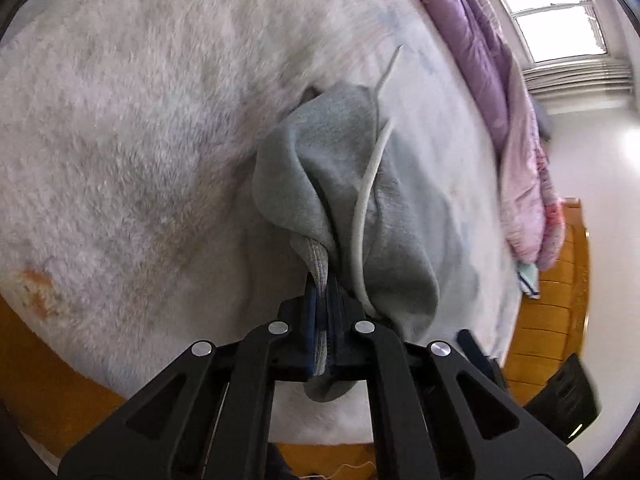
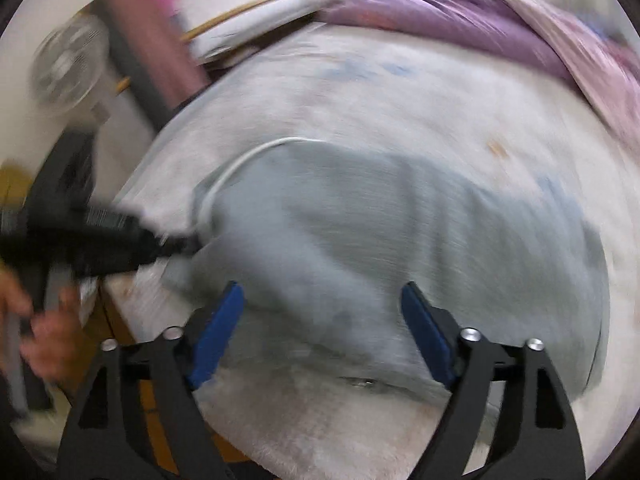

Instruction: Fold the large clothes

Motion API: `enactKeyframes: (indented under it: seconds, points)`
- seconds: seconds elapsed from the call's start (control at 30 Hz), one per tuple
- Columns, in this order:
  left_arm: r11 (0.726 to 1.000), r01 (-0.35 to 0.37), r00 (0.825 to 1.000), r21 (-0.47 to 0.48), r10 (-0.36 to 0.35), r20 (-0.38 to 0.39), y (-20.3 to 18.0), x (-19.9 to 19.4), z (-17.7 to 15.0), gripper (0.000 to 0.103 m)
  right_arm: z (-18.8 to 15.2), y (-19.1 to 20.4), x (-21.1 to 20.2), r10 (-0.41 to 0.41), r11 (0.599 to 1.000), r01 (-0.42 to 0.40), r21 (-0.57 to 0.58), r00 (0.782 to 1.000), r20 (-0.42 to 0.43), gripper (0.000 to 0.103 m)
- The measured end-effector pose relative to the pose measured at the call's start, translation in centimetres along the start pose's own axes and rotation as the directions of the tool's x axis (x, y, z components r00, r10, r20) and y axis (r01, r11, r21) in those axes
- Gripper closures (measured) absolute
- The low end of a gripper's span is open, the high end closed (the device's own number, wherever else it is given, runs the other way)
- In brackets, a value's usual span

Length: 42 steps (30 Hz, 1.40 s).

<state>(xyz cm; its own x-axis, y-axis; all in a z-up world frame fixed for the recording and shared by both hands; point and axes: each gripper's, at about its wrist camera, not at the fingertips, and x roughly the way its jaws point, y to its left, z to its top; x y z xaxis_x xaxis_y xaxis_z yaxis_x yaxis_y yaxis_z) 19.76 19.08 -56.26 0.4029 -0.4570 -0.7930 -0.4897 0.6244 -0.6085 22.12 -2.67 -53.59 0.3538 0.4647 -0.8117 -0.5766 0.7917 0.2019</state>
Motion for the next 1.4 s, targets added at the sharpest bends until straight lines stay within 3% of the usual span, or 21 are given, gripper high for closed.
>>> enactKeyframes:
  seconds: [0.07,0.2,0.4,0.47,0.53,0.63,0.67,0.7,0.77,0.8,0.87,0.9,1.0,1.07,1.1,1.13,1.2,1.27,1.3,1.4]
  points:
    - [1.000,0.019,1.000,0.015,-0.019,-0.007,-0.9,-0.5,0.2,0.100,-0.3,1.7,0.2,0.020,0.995,-0.019,-0.098,1.000,0.009,0.020]
    - [0.998,0.055,0.998,0.041,-0.054,-0.021,-3.0,-1.1,0.7,0.100,-0.1,4.7,1.7,0.051,0.983,-0.042,-0.181,0.998,0.044,0.019]
    - [0.995,0.063,0.998,0.077,-0.061,-0.030,-4.9,-0.9,1.2,0.100,0.8,5.7,5.3,-0.087,0.971,0.096,-0.217,0.995,0.051,0.019]
    - [0.996,0.043,0.999,0.078,-0.042,-0.024,-5.3,-1.0,1.2,0.100,1.0,4.7,5.5,-0.062,0.983,0.068,-0.173,0.997,0.041,0.043]
    - [0.994,0.053,0.999,0.096,-0.052,-0.012,-5.4,-1.4,1.2,0.099,1.7,3.0,6.1,-0.068,0.996,0.068,-0.055,0.998,-0.010,0.075]
    - [0.987,0.085,0.994,0.137,-0.094,0.060,-6.5,-3.6,1.3,0.078,2.1,-0.3,5.8,0.038,0.984,-0.031,0.174,0.999,-0.036,0.083]
    - [0.986,0.085,0.992,0.146,-0.098,0.084,-6.8,-4.2,1.3,0.055,2.1,-1.8,5.2,0.093,0.957,-0.087,0.278,0.996,-0.009,0.083]
    - [0.986,0.065,0.988,0.154,-0.085,0.125,-7.4,-4.8,1.4,0.048,2.1,-3.0,4.4,0.129,0.926,-0.130,0.355,0.991,0.026,0.084]
    - [0.985,0.055,0.987,0.165,-0.079,0.141,-8.1,-4.9,1.4,0.048,1.5,-6.0,2.4,0.206,0.817,-0.247,0.522,0.969,0.135,0.084]
    - [0.985,0.038,0.988,0.168,-0.062,0.144,-8.6,-4.7,1.4,0.048,0.8,-7.9,1.1,0.229,0.735,-0.313,0.602,0.950,0.214,0.084]
    - [0.985,0.042,0.989,0.170,-0.065,0.132,-9.5,-3.9,1.2,0.048,-0.4,-10.1,-0.8,0.233,0.635,-0.387,0.669,0.921,0.312,0.084]
    - [0.984,0.039,0.991,0.173,-0.060,0.118,-10.1,-3.2,1.1,0.048,-1.5,-11.8,-2.1,0.225,0.564,-0.433,0.703,0.900,0.374,0.084]
    - [0.974,0.035,0.995,0.223,-0.054,0.081,-12.3,-0.7,0.2,0.047,-4.5,-15.8,-4.8,0.163,0.406,-0.503,0.763,0.861,0.481,0.084]
    - [0.963,0.019,0.999,0.268,-0.030,0.038,-14.4,1.9,-1.0,0.043,-7.2,-18.1,-6.0,0.101,0.295,-0.525,0.799,0.848,0.520,0.084]
    - [0.958,0.015,1.000,0.287,-0.021,0.017,-15.0,3.1,-1.5,0.038,-8.3,-19.0,-6.3,0.077,0.258,-0.530,0.808,0.845,0.529,0.084]
    - [0.952,0.013,1.000,0.307,-0.014,-0.002,-15.7,4.2,-2.0,0.035,-10.0,-20.4,-6.8,0.035,0.221,-0.518,0.826,0.851,0.524,0.084]
    - [0.938,-0.006,0.999,0.347,0.019,-0.034,-17.2,6.9,-3.2,0.033,-11.9,-22.0,-7.6,-0.009,0.208,-0.485,0.849,0.867,0.498,0.084]
    - [0.930,-0.024,0.998,0.366,0.047,-0.053,-18.1,9.2,-4.2,0.026,-14.1,-23.8,-7.8,-0.058,0.187,-0.419,0.889,0.898,0.435,0.084]
    - [0.931,-0.032,0.996,0.364,0.061,-0.069,-18.5,10.7,-4.6,0.024,-15.1,-24.7,-7.4,-0.077,0.181,-0.350,0.919,0.927,0.368,0.083]
    - [0.936,-0.057,0.986,0.348,0.108,-0.127,-18.2,14.0,-5.7,0.022,-16.9,-26.6,-6.3,-0.075,0.172,-0.211,0.962,0.971,0.227,0.072]
